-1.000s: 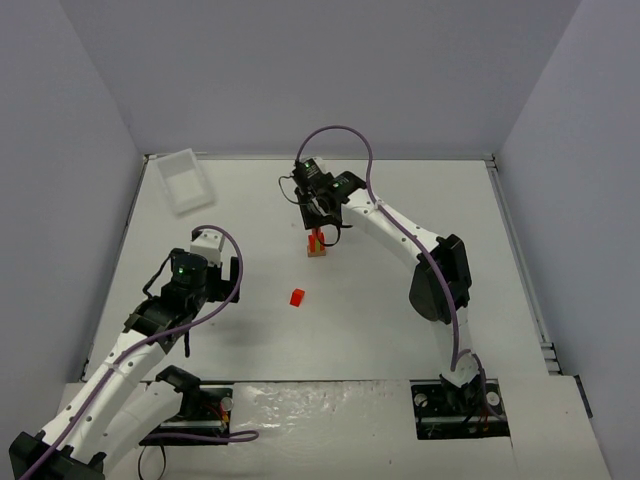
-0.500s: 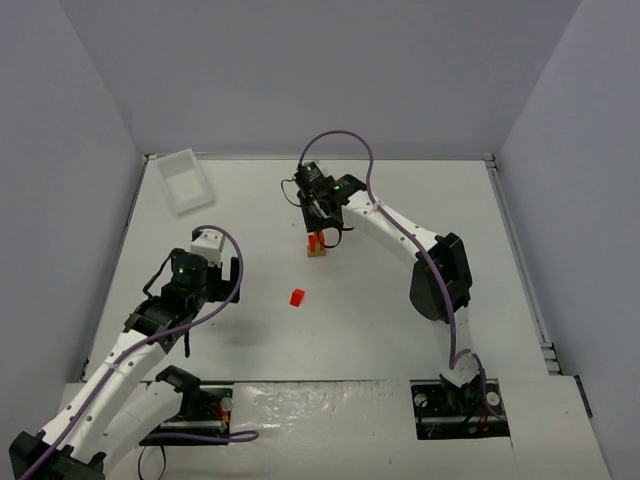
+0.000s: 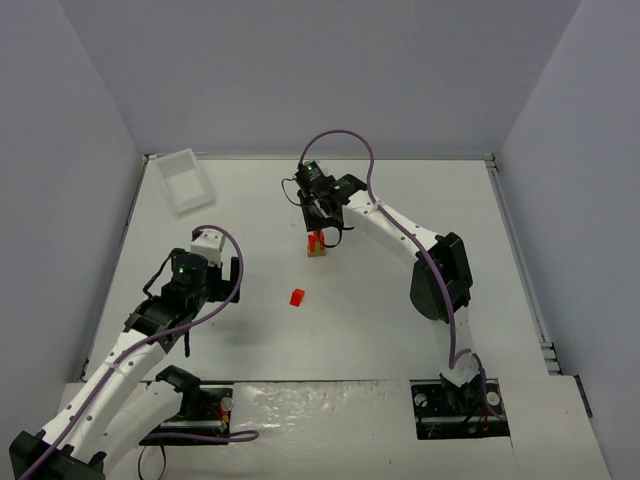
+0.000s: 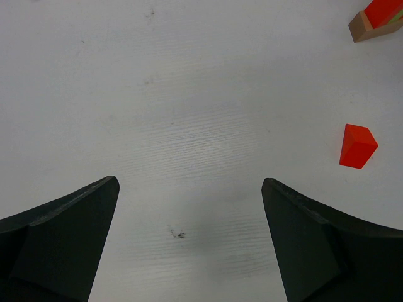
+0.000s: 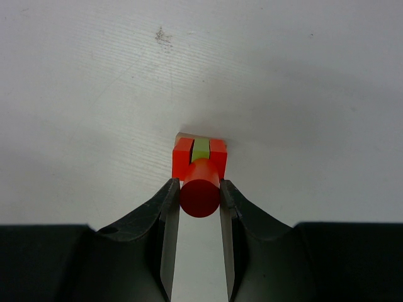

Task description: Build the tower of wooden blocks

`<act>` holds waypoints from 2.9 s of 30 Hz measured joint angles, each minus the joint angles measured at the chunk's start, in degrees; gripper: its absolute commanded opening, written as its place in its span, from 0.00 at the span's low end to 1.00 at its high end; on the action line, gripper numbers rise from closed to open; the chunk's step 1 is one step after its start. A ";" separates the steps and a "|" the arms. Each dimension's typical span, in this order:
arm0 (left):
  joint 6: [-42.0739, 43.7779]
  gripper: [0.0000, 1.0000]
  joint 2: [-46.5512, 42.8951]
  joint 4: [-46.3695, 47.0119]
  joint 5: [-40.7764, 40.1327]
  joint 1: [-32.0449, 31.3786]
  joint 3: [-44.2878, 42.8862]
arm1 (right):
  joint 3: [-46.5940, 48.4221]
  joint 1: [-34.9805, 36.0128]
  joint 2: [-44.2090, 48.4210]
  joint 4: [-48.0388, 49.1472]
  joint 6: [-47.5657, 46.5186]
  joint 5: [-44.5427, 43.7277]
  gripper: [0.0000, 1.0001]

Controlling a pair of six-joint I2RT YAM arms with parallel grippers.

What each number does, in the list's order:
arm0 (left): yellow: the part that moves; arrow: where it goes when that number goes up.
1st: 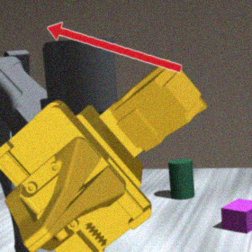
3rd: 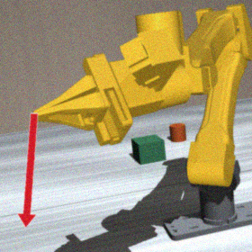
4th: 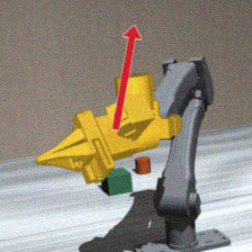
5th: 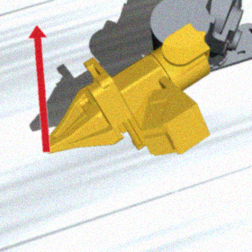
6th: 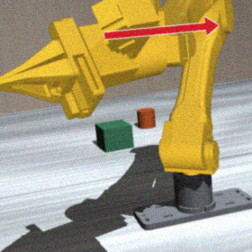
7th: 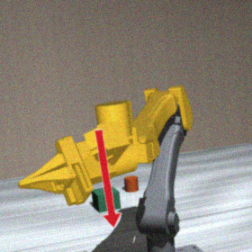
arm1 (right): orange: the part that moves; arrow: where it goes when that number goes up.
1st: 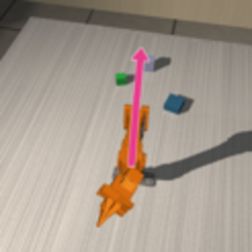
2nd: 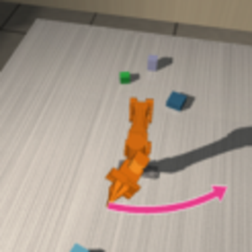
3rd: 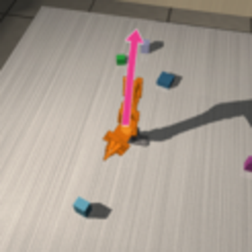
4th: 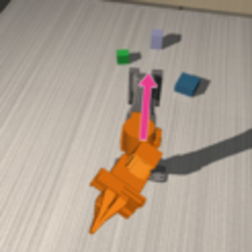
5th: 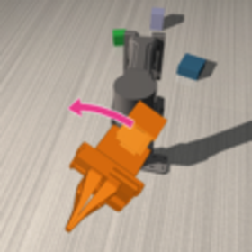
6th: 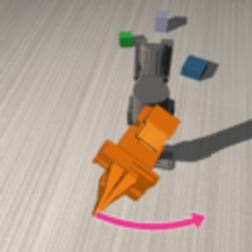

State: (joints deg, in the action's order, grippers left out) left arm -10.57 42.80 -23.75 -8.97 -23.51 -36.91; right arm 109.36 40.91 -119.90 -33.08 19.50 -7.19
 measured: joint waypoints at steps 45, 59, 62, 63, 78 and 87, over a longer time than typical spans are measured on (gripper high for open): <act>0.07 0.96 0.33 0.02 0.20 0.00 0.00 | 0.00 0.00 0.37 0.02 0.18 0.09 0.00; 0.09 0.96 0.33 0.02 0.22 0.00 0.00 | 0.00 0.00 0.37 0.02 0.39 0.09 0.02; 0.09 0.96 0.33 0.02 0.22 0.00 0.00 | 0.00 0.00 0.37 0.02 0.40 0.09 0.06; 0.09 0.96 0.33 0.02 0.22 0.00 0.00 | 0.00 0.00 0.37 0.02 0.40 0.09 0.08; 0.11 0.96 0.33 0.02 0.43 0.00 0.00 | -0.19 0.00 0.37 0.00 0.52 0.09 0.20; 0.11 0.96 0.33 0.04 0.61 0.00 0.00 | -0.20 0.00 0.37 0.02 0.64 0.07 0.27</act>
State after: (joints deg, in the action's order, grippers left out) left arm -10.46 43.13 -23.70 -8.36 -23.51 -36.91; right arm 109.16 40.91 -119.52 -33.06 20.14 -7.11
